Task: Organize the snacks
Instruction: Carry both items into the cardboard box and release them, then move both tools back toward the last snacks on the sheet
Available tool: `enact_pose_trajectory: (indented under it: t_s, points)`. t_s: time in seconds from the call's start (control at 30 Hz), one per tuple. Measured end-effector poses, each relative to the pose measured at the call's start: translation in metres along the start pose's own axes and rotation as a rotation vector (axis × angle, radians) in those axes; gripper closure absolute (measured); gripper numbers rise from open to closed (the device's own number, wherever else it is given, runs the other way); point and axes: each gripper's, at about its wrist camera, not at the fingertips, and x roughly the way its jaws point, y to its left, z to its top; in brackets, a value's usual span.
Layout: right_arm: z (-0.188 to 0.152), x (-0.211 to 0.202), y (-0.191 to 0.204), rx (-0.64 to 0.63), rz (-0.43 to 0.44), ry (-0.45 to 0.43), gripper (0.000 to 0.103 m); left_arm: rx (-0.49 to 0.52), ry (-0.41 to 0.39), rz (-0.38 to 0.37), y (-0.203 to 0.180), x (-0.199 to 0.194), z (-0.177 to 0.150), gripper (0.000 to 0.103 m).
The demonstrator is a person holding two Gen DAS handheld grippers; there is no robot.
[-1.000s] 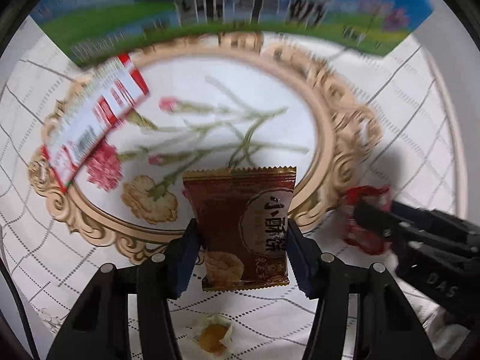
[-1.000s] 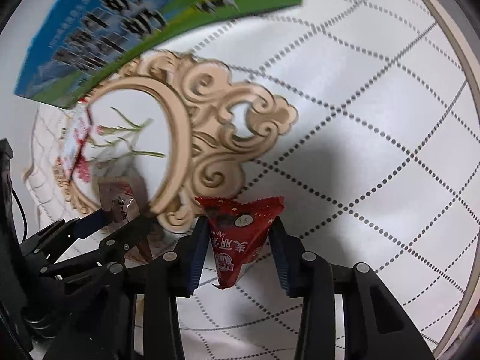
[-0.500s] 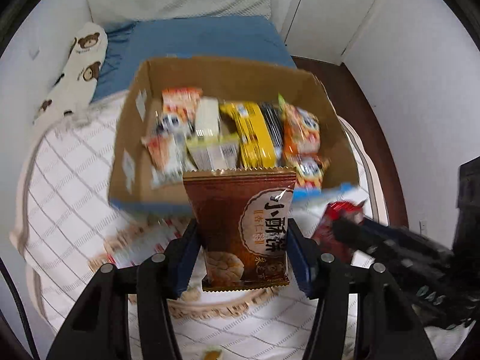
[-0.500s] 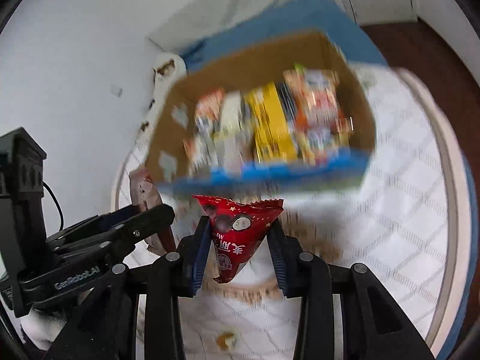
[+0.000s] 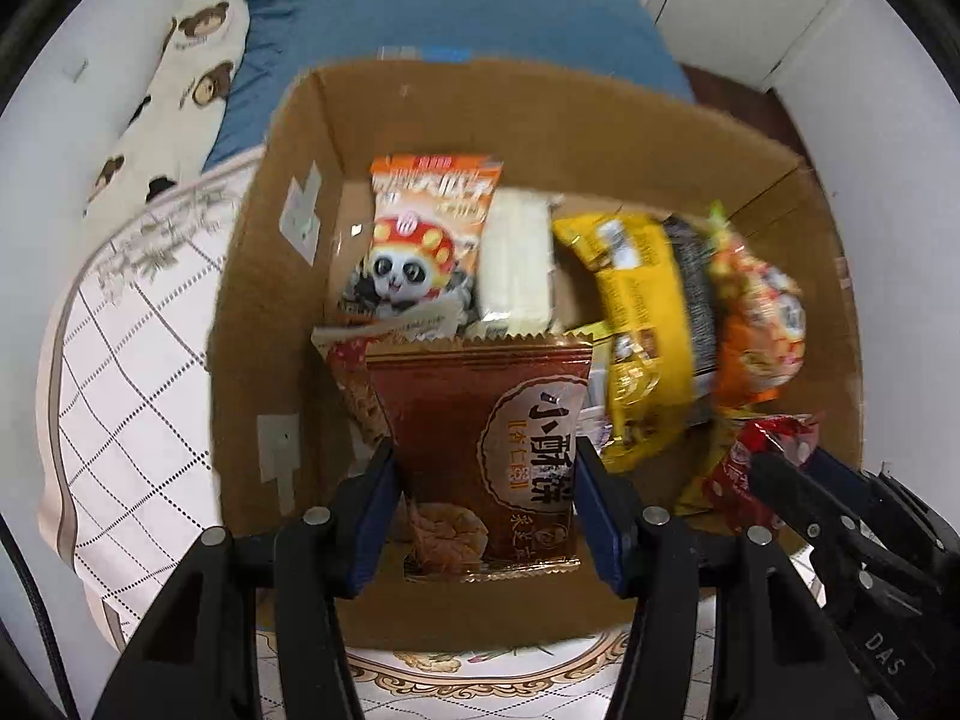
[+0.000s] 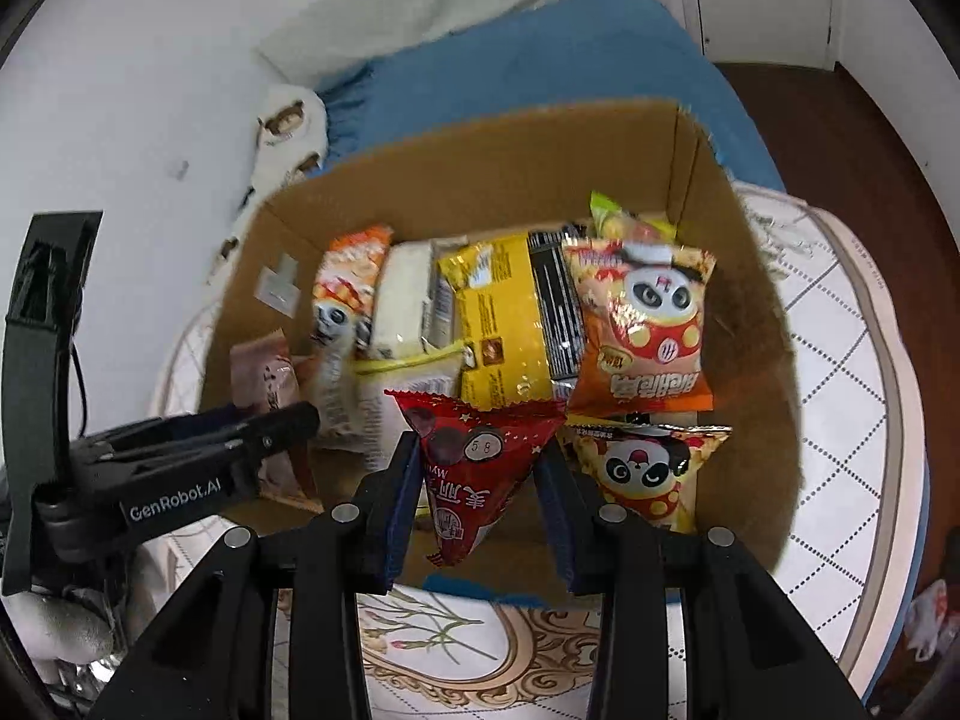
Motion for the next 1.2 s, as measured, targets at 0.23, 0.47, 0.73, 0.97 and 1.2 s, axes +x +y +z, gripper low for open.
enact_pose_trajectory:
  t_s: [0.23, 0.47, 0.73, 0.97, 1.2]
  points:
    - [-0.003, 0.039, -0.013, 0.013, -0.053, 0.126, 0.013, -0.019, 0.03, 0.019, 0.014, 0.022, -0.002, 0.017]
    - [-0.004, 0.037, -0.011, -0.031, -0.159, 0.119, 0.007, 0.019, -0.021, 0.012, 0.018, 0.02, -0.01, 0.011]
    - [-0.004, 0.016, -0.007, -0.038, -0.211, 0.07, 0.007, 0.02, -0.129, 0.04, 0.014, -0.008, -0.027, 0.011]
    - [-0.015, -0.021, -0.005, -0.012, -0.212, -0.042, 0.007, 0.009, -0.269, 0.056, 0.013, -0.045, -0.052, 0.011]
    - [-0.033, -0.059, 0.007, -0.035, -0.225, -0.138, 0.007, 0.016, -0.387, 0.052, 0.008, -0.082, -0.077, 0.011]
